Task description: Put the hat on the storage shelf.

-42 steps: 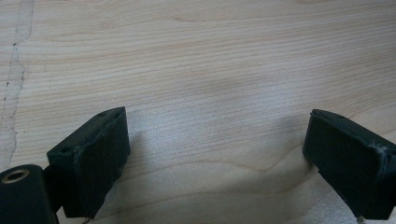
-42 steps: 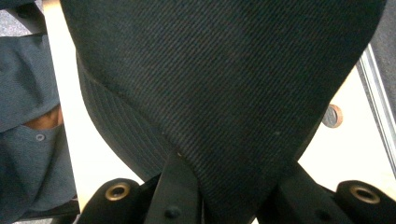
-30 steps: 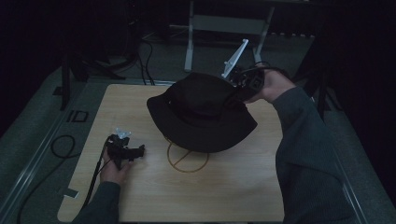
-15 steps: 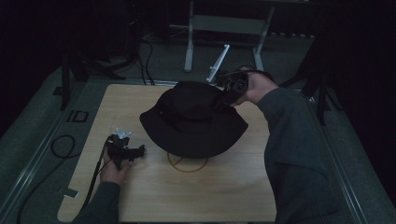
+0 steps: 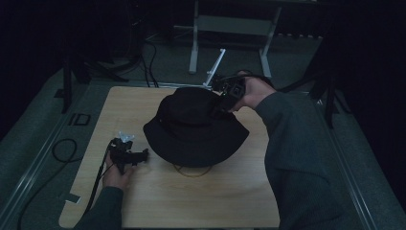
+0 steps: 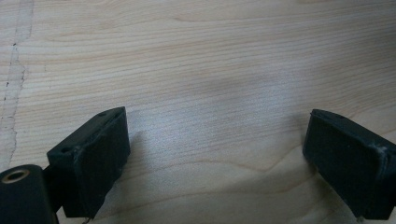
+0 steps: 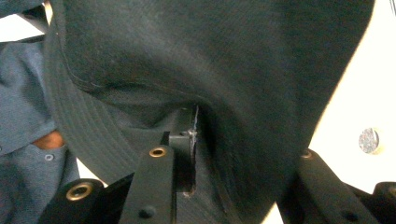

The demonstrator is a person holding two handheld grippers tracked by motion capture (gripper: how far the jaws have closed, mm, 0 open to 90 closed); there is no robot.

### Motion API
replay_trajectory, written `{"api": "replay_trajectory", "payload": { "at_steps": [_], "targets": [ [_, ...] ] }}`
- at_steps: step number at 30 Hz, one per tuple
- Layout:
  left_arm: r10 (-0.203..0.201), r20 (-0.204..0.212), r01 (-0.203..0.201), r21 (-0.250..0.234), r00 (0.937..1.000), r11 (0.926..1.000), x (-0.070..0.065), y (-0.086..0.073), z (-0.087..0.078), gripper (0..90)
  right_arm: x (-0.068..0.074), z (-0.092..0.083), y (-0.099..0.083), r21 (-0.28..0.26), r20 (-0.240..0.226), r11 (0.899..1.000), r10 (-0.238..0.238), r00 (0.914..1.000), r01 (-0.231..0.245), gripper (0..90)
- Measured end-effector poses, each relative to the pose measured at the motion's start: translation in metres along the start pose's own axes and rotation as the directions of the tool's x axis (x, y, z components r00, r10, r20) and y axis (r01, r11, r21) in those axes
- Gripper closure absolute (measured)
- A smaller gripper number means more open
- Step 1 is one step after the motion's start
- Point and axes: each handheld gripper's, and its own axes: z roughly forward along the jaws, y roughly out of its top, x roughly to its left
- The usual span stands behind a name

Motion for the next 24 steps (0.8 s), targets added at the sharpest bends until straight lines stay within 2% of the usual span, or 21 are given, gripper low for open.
{"api": "replay_trajectory", "payload": {
  "at_steps": [7,13,18,20,22,24],
  "targets": [
    [0.0,0.0,0.0,0.0,1.0,1.0,0.0,0.0,0.0,7.5,0.002,0.003,0.002,0.007,0.001,1.0,0.001,1.0,-0.001,61.9],
    [0.0,0.0,0.0,0.0,1.0,1.0,0.0,0.0,0.0,7.5,-0.001,0.007,0.001,0.022,0.023,0.999,0.035,0.9991,-0.036,44.3],
    [-0.001,0.0,0.001,-0.001,1.0,1.0,0.0,0.0,0.0,7.5,0.001,0.014,0.0,0.079,0.033,0.995,0.05,0.9982,-0.052,35.9],
    [-0.003,0.0,0.003,-0.002,1.0,1.0,0.0,0.0,0.0,7.5,0.0,0.015,-0.003,0.061,0.024,0.996,0.065,0.9976,-0.066,32.1],
    [-0.003,0.0,0.003,-0.002,1.0,1.0,0.0,0.0,0.0,7.5,-0.001,0.016,-0.007,0.052,0.039,0.996,0.073,0.9966,-0.075,29.3],
    [-0.001,0.0,0.001,0.0,1.0,1.0,0.0,0.0,0.0,7.5,-0.002,0.017,-0.01,0.065,0.055,0.994,0.083,0.995,-0.086,26.4]
  ]
}}
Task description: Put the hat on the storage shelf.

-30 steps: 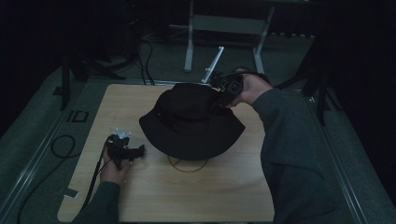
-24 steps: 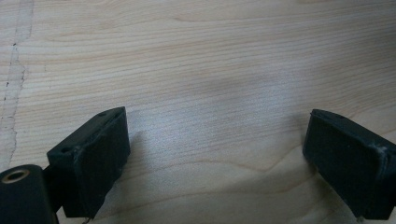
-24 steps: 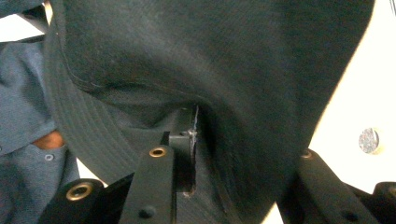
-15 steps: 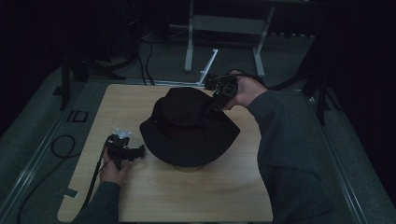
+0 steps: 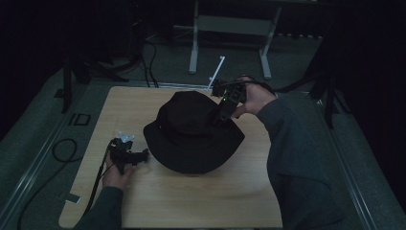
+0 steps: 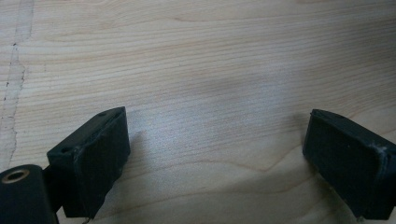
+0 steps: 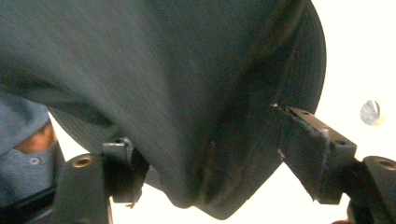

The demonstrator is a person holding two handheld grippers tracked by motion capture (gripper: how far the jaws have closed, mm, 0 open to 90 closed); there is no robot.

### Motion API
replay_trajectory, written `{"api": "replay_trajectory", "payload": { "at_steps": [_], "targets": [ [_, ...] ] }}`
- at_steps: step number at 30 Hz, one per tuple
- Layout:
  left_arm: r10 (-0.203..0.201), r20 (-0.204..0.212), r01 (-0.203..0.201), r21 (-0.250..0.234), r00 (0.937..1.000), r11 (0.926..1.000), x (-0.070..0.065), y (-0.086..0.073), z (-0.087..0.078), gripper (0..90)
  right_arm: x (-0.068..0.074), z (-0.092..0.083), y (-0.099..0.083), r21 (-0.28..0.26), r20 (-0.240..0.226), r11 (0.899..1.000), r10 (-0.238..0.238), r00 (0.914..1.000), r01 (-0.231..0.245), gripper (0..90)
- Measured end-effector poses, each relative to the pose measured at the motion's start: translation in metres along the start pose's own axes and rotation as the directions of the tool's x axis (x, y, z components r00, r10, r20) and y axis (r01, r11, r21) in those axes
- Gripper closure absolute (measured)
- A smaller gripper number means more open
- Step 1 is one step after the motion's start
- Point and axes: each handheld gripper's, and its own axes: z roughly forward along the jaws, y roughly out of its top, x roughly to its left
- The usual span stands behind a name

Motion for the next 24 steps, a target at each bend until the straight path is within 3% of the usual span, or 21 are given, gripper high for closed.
{"api": "replay_trajectory", "payload": {
  "at_steps": [4,7,10,24],
  "targets": [
    [-0.003,0.0,0.003,-0.002,1.0,1.0,0.0,0.0,0.0,7.5,0.002,-0.005,-0.008,-0.037,-0.003,0.999,-0.012,0.9999,0.012,23.5],
    [-0.002,0.0,0.002,-0.001,1.0,1.0,0.0,0.0,0.0,7.5,0.002,-0.006,-0.017,-0.032,0.004,0.999,-0.014,0.9999,0.014,22.8],
    [-0.002,0.0,0.002,-0.001,1.0,1.0,0.0,0.0,0.0,7.5,0.002,-0.006,-0.026,-0.013,0.009,1.0,-0.008,0.9999,0.008,22.8],
    [-0.003,0.0,0.003,-0.001,1.0,1.0,0.0,0.0,0.0,7.5,-0.002,-0.007,-0.06,-0.083,0.043,0.996,0.031,0.9986,-0.027,19.6]
  ]
}}
